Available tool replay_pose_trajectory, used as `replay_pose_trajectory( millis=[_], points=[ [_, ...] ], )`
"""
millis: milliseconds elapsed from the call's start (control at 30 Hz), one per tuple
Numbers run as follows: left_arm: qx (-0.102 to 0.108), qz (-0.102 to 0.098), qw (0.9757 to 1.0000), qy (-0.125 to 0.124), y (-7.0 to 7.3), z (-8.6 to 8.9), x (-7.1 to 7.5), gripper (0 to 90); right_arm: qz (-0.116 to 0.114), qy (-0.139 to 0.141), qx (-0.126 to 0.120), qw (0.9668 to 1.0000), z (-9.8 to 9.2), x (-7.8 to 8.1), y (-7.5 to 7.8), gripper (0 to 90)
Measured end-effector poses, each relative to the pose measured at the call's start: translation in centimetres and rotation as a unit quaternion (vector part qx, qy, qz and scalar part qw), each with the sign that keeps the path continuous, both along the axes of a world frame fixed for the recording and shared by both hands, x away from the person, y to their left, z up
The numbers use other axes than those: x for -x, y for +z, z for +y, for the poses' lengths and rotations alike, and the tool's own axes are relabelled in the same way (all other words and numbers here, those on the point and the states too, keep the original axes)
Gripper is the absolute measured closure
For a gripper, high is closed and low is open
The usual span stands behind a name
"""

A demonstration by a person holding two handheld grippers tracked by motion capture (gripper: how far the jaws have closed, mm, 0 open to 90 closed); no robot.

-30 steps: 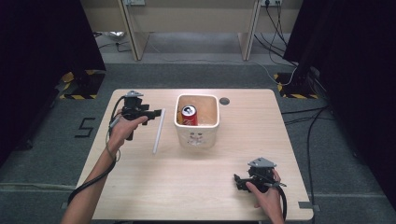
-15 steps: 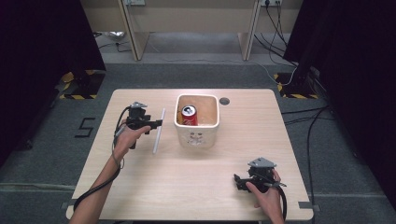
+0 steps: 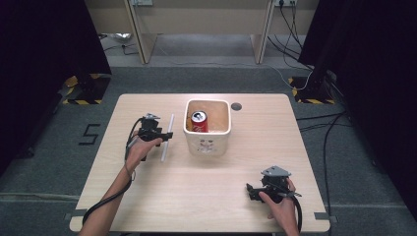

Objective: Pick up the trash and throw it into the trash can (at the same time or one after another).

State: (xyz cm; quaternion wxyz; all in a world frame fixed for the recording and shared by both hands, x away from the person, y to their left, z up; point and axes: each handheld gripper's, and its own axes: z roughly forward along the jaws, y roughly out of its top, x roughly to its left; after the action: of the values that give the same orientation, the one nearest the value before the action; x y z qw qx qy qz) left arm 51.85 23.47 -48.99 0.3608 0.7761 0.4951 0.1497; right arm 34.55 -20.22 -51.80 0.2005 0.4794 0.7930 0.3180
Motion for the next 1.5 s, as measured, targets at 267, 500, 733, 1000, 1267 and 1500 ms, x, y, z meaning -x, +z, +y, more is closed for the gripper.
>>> replay_pose_trajectory(
  millis=[267, 500, 733, 1000, 1267, 1500],
  points=[
    [-0.01, 0.009, 0.9999, -0.001, -1.0, -0.3, -0.4, 50.9, 0.0, 0.0, 0.0, 1.0, 0.0, 0.0, 0.0, 0.4],
    [-0.023, 0.012, 0.9997, -0.002, -1.4, -0.6, -0.6, 58.4, 0.0, 0.0, 0.0, 1.0, 0.0, 0.0, 0.0, 0.4],
    [-0.042, 0.01, 0.999, -0.012, -1.5, -1.1, -0.6, 70.6, 0.0, 0.0, 0.0, 1.0, 0.0, 0.0, 0.0, 0.4],
    [-0.06, 0.006, 0.998, -0.02, -1.4, -1.5, -0.5, 79.1, 0.0, 0.0, 0.0, 1.0, 0.0, 0.0, 0.0, 0.4],
    [-0.051, -0.002, 0.9985, -0.017, -0.8, -1.1, -0.5, 79.3, -0.001, 0.0, 0.0, 1.0, 0.0, 0.0, 0.0, 0.4],
    [-0.031, -0.024, 0.9991, -0.012, 2.0, 0.2, -0.5, 79.2, -0.001, 0.0, 0.0, 1.0, 0.0, 0.0, 0.0, 0.4]
  ],
)
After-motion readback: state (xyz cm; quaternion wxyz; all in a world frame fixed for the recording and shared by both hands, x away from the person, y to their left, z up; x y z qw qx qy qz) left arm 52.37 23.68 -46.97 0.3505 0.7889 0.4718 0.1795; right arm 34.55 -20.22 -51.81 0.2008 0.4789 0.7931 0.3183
